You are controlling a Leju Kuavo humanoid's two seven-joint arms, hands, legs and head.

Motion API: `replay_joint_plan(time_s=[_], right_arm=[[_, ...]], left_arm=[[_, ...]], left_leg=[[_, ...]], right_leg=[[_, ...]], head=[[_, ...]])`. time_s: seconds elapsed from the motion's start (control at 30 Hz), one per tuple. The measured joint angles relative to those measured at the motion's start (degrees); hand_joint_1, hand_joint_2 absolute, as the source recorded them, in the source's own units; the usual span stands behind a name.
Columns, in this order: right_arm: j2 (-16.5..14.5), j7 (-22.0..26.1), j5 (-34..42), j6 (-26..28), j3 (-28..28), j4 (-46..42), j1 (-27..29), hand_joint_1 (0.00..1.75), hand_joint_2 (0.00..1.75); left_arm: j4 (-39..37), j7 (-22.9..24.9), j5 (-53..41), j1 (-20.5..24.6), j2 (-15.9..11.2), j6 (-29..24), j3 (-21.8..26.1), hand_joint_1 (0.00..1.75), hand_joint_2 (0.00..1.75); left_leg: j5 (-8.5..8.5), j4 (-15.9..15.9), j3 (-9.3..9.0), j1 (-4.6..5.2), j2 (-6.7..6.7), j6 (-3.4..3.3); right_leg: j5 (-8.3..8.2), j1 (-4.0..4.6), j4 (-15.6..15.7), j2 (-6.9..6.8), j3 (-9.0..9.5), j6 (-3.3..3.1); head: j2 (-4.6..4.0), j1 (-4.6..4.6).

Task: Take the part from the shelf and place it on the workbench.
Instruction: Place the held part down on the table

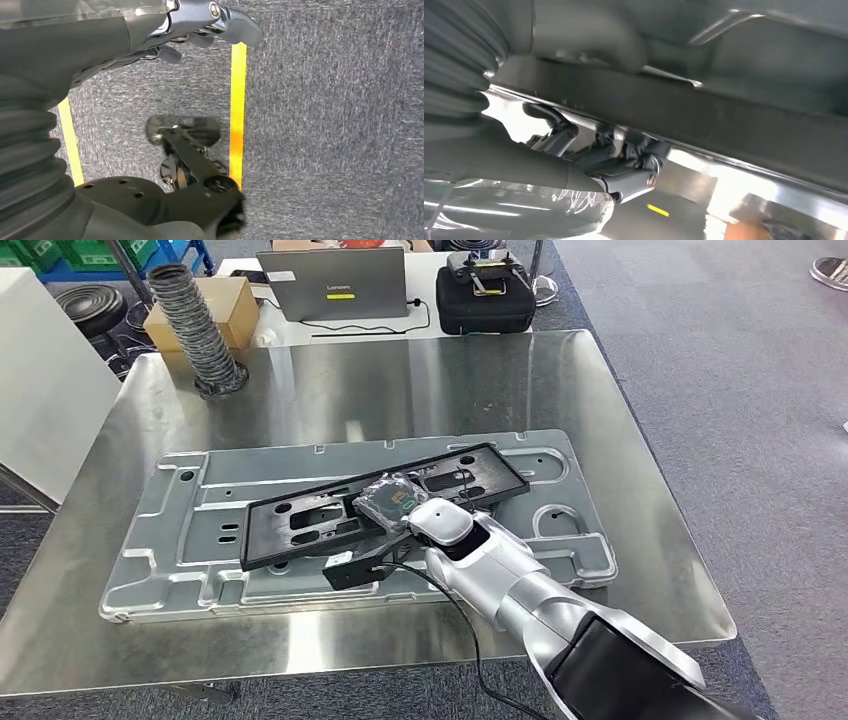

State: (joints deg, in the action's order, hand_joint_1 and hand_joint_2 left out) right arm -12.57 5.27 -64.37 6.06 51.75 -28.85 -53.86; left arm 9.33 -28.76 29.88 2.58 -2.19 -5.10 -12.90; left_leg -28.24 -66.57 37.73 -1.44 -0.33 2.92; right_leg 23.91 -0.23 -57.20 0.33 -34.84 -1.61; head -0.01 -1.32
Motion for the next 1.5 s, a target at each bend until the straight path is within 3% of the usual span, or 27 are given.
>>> replay_joint_plan(time_s=[0.07, 0.13, 0.2, 0.27, 0.37, 0.4, 0.43, 0.47, 0.57, 0.63, 0.73, 0.8, 0.87, 0.9, 0.93, 0.97, 1.07, 1.13, 1.2, 1.27, 1.3, 1.4, 1.43, 1.47, 1.5], right_arm=[[0.1, -0.4, 0.8, 0.0, -0.1, 0.4, -0.2, 0.0, 0.0], [0.3, -0.1, 2.9, -0.5, -0.6, 0.8, -0.4, 0.0, 0.0], [0.4, 2.3, 8.0, -2.1, -2.3, 0.8, -0.2, 0.0, 0.0], [0.6, 6.8, 16.7, -6.1, -5.8, 0.1, 0.0, 0.0, 0.0], [0.9, 13.5, 32.3, -15.4, -12.5, -3.1, 0.7, 0.0, 0.0], [1.1, 14.9, 37.2, -18.0, -14.5, -4.6, 0.9, 0.0, 0.0], [1.4, 16.1, 42.2, -20.4, -16.3, -6.3, 1.1, 0.0, 0.0], [1.8, 16.8, 47.0, -22.4, -17.9, -8.3, 1.2, 0.0, 0.0], [3.7, 17.8, 63.9, -28.1, -22.6, -16.5, 0.8, 0.0, 0.0], [5.4, 17.3, 75.2, -31.1, -25.9, -22.5, 0.2, 0.0, 0.0], [8.3, 17.4, 86.8, -31.6, -31.9, -31.4, 0.0, 0.0, 0.0], [10.1, 18.9, 87.2, -27.2, -36.2, -36.9, 0.3, 0.0, 0.0], [11.7, 20.7, 80.7, -18.1, -40.4, -42.4, 1.7, 0.0, 0.0], [12.3, 21.3, 75.7, -12.5, -42.5, -45.2, 3.1, 0.0, 0.0], [12.9, 21.9, 70.1, -6.5, -44.6, -47.9, 4.7, 0.0, 0.0], [13.6, 22.3, 64.5, -0.7, -46.6, -50.4, 6.6, 0.0, 0.44], [15.8, 23.3, 49.4, 15.2, -52.0, -57.2, 13.2, 0.0, 1.75], [17.4, 24.6, 43.7, 22.7, -55.8, -60.8, 19.0, 0.0, 0.87], [18.9, 26.1, 41.0, 28.1, -59.6, -63.6, 26.2, 0.0, 0.0], [19.8, 27.3, 38.4, 32.0, -64.0, -65.4, 33.7, 0.0, 0.0], [20.0, 27.8, 36.8, 33.1, -66.4, -66.1, 37.2, 0.0, 0.0], [19.6, 28.4, 32.7, 33.9, -73.5, -67.0, 46.4, 0.0, 0.0], [19.3, 28.6, 31.8, 34.0, -75.6, -67.1, 48.8, 0.0, 0.0], [18.9, 28.7, 31.0, 34.0, -77.6, -67.1, 50.9, 0.0, 0.0], [18.4, 28.7, 30.1, 34.0, -79.4, -67.1, 52.6, 0.0, 0.0]], left_arm=[[0.0, 0.0, 0.0, 0.1, -0.1, 0.0, 0.0, 0.0, 0.87], [0.0, -0.1, 0.0, 0.2, -0.1, 0.1, 0.0, 0.0, 0.0], [0.0, -0.5, 0.0, 0.2, -0.1, 0.3, 0.0, 0.0, 0.0], [0.0, -0.8, 0.1, 0.2, 0.0, 0.6, 0.0, 0.0, 0.0], [0.0, -1.0, 0.6, 0.2, -0.1, 0.8, 0.0, 0.0, 0.0], [0.0, -1.1, 0.8, 0.1, -0.1, 0.8, 0.1, 0.0, 0.0], [0.0, -1.1, 1.1, 0.0, -0.1, 0.8, 0.1, 0.0, 0.0], [0.0, -1.2, 1.3, -0.1, -0.1, 0.8, 0.1, 0.0, 0.0], [0.0, -1.4, 2.1, -0.2, -0.1, 0.9, 0.4, 0.0, 0.0], [0.0, -1.8, 2.8, -0.4, 0.0, 1.1, 0.8, 0.0, 0.0], [0.0, -2.4, 3.9, -0.7, 0.0, 1.5, 1.7, 0.0, 0.0], [0.0, -2.6, 4.6, -1.0, 0.0, 1.4, 2.3, 0.0, 0.0], [0.0, -2.6, 5.2, -1.2, 0.1, 1.1, 3.0, 0.0, 0.0], [0.0, -2.6, 5.4, -1.2, 0.1, 1.0, 3.2, 0.0, 0.0], [0.0, -2.6, 5.5, -1.3, 0.1, 0.9, 3.5, 0.0, 0.0], [0.0, -2.6, 5.6, -1.3, 0.1, 0.9, 3.8, 0.0, 0.0], [0.0, -2.6, 5.6, -1.4, 0.1, 1.0, 4.4, 0.0, 0.0], [0.0, -2.6, 5.5, -1.4, 0.2, 1.0, 4.5, 0.0, 0.0], [0.0, -2.5, 5.4, -1.4, 0.2, 1.1, 4.5, 0.0, 0.0], [0.0, -2.4, 5.2, -1.4, 0.3, 1.2, 4.5, 0.0, 0.0], [0.0, -2.3, 5.2, -1.4, 0.4, 1.3, 4.5, 0.0, 0.0], [0.0, -2.8, 5.0, -1.4, 0.4, 1.6, 4.5, 0.0, 0.0], [0.0, -3.0, 4.9, -1.5, 0.4, 1.8, 4.5, 0.0, 0.0], [0.0, -3.3, 4.9, -1.6, 0.5, 2.0, 4.5, 0.0, 0.0], [0.0, -3.5, 4.8, -1.7, 0.6, 2.1, 4.5, 0.0, 0.0]], left_leg=[[2.5, 6.8, -3.21, 0.08, -0.05, -0.42], [2.59, 8.5, -4.06, 0.35, -0.13, -1.21], [2.83, 8.7, -4.07, 0.28, -0.09, -2.06], [3.08, 8.9, -4.13, 0.13, 0.03, -2.77], [3.11, 9.0, -4.1, 0.24, 0.19, -3.26], [3.07, 8.9, -4.1, 0.28, 0.18, -3.31], [3.03, 8.9, -4.11, 0.31, 0.16, -3.35], [2.98, 8.8, -4.14, 0.33, 0.1, -3.34], [2.71, 8.5, -4.12, 0.54, -0.07, -3.09], [2.57, 8.4, -3.99, 0.7, -0.12, -2.66], [2.03, 8.1, -3.87, 0.71, -0.08, -1.92], [-0.48, 4.2, -2.32, 0.65, 0.06, -1.52], [-4.04, -3.2, 0.9, 0.56, 0.12, -1.2], [-5.02, -6.2, 2.28, 0.51, 0.13, -1.08], [-4.94, -7.4, 2.85, 0.46, 0.13, -0.99], [-3.8, -6.4, 2.37, 0.4, 0.14, -0.95], [1.37, 4.4, -2.82, 0.19, 0.04, -1.16], [2.03, 7.7, -4.46, 0.27, -0.14, -1.62], [2.1, 8.0, -4.58, 0.3, -0.36, -2.38], [2.63, 8.6, -4.61, 0.19, -0.48, -3.35], [2.94, 8.9, -4.48, 0.15, -0.47, -3.81], [3.64, 8.9, -3.44, 0.44, -0.39, -4.45], [3.88, 8.9, -3.04, 0.53, -0.35, -4.46], [4.13, 8.8, -2.63, 0.58, -0.3, -4.41], [4.37, 8.6, -2.22, 0.6, -0.23, -4.29]], right_leg=[[0.27, 0.16, -0.5, 0.29, -0.15, 0.51], [0.32, 0.31, -0.7, 0.48, -0.28, 1.1], [0.41, 0.22, -0.8, 0.5, -0.31, 1.7], [2.18, 0.1, -3.3, 0.38, -1.38, 2.25], [7.47, -0.08, -14.3, 0.24, -6.41, 2.7], [8.17, -0.11, -17.0, 0.22, -7.72, 2.72], [7.79, -0.13, -17.7, 0.22, -8.12, 2.66], [6.35, -0.12, -15.9, 0.2, -7.35, 2.49], [1.19, 0.19, -4.5, 0.03, -2.06, 1.55], [0.58, 0.52, -1.2, -0.09, -0.67, 1.25], [0.46, 0.24, -0.5, -0.22, -0.25, 0.87], [0.27, -0.15, 0.1, -0.38, 0.14, 0.49], [0.3, -0.11, 0.1, -0.42, 0.25, 0.31], [0.32, -0.1, 0.1, -0.43, 0.31, 0.31], [0.34, -0.1, 0.1, -0.43, 0.36, 0.34], [0.38, -0.13, 0.0, -0.4, 0.42, 0.41], [0.77, -0.09, -0.4, -0.3, 0.57, 1.07], [0.81, 0.14, -0.6, -0.32, 0.44, 1.74], [0.68, 0.21, -0.5, -0.45, 0.52, 2.45], [2.21, 0.02, -1.5, -0.46, 0.31, 3.13], [4.1, -0.09, -3.7, -0.42, -0.49, 3.44], [10.7, -0.41, -14.6, -0.34, -4.33, 4.08], [11.3, -0.51, -16.4, -0.35, -4.57, 4.15], [10.84, -0.58, -16.1, -0.35, -3.71, 4.16], [9.53, -0.63, -13.4, -0.37, -1.68, 4.11]], head=[[0.01, 0.02], [0.01, 0.07], [0.0, 0.07], [0.0, 0.23], [0.01, 0.4], [0.01, 0.39], [0.01, 0.4], [0.01, 0.4], [0.01, 0.38], [0.0, 0.34], [0.01, 0.33], [0.01, 0.19], [0.01, 0.06], [0.0, 0.07], [0.0, 0.08], [0.01, 0.07], [0.0, 0.08], [0.0, 0.12], [0.01, 0.15], [0.01, 0.22], [0.01, 0.26], [0.01, 0.31], [0.0, 0.32], [0.0, 0.31], [-0.01, 0.32]])
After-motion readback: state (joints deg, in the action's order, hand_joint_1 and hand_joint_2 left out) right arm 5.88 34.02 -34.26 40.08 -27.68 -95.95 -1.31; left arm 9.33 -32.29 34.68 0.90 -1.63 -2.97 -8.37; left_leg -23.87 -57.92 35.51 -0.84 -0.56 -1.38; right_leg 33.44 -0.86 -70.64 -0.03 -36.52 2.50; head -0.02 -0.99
